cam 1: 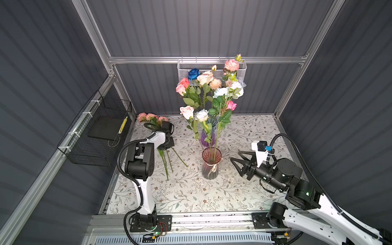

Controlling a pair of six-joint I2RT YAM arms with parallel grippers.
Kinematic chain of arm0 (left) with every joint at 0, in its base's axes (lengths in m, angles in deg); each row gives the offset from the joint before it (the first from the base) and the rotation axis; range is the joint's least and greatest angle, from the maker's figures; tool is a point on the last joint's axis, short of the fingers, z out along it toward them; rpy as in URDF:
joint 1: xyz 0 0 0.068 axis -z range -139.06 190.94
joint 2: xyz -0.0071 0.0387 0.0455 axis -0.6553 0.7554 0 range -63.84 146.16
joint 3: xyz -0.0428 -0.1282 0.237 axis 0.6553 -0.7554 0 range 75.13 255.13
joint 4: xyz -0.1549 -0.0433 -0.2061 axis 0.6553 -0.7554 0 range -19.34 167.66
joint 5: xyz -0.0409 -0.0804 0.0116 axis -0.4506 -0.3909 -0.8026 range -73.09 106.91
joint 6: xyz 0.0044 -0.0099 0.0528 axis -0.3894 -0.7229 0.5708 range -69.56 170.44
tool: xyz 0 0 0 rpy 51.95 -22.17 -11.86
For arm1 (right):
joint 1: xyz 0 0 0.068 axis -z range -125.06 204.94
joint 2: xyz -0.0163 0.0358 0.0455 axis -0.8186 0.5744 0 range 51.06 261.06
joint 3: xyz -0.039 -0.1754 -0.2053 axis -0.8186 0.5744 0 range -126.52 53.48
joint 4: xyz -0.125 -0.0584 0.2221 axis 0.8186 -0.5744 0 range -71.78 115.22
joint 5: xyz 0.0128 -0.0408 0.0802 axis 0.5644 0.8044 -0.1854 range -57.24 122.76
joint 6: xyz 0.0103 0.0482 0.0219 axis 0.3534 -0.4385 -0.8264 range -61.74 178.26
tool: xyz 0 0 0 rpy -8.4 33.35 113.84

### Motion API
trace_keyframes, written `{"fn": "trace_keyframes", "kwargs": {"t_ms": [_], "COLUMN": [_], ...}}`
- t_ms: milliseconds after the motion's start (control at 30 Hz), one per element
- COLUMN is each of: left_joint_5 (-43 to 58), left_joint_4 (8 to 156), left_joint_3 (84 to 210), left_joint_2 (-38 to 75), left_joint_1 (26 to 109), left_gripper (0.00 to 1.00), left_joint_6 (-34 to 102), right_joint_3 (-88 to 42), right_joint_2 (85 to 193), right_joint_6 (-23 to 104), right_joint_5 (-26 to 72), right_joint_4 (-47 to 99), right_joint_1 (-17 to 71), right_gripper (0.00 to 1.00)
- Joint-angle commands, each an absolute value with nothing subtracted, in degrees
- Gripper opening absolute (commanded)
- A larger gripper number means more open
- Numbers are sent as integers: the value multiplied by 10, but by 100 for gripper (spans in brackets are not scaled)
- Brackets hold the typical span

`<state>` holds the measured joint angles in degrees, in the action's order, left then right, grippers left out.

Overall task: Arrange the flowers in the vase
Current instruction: 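Grasp a stem beside the pink tulip with the left gripper, then lift the peach rose with the left gripper while the right gripper reaches toward it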

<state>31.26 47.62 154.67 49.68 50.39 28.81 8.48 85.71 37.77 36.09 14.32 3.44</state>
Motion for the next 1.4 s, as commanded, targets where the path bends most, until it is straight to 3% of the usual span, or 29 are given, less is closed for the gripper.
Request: {"fn": "trace_keyframes", "kwargs": {"t_ms": [0, 500, 933, 1133, 1367], "left_joint_5": [312, 293, 43, -100, -211], "left_joint_4": [478, 475, 513, 541, 627], "left_joint_3": [1535, 1464, 1426, 1419, 1374], "left_joint_2": [420, 45, -189, -243, -272], "left_joint_1": [511, 589, 595, 595, 595], "left_gripper": [0, 0, 0, 0, 0], "left_joint_6": [273, 235, 215, 216, 184], "right_joint_3": [90, 82, 17, -52, -188], "right_joint_2": [846, 840, 904, 996, 1145], "right_joint_6": [382, 371, 362, 347, 389], "right_joint_5": [372, 358, 221, 101, 98], "right_joint_4": [141, 151, 177, 190, 158], "right_joint_1": [35, 35, 36, 26, -59], "right_gripper": [68, 71, 72, 68, 69]}}
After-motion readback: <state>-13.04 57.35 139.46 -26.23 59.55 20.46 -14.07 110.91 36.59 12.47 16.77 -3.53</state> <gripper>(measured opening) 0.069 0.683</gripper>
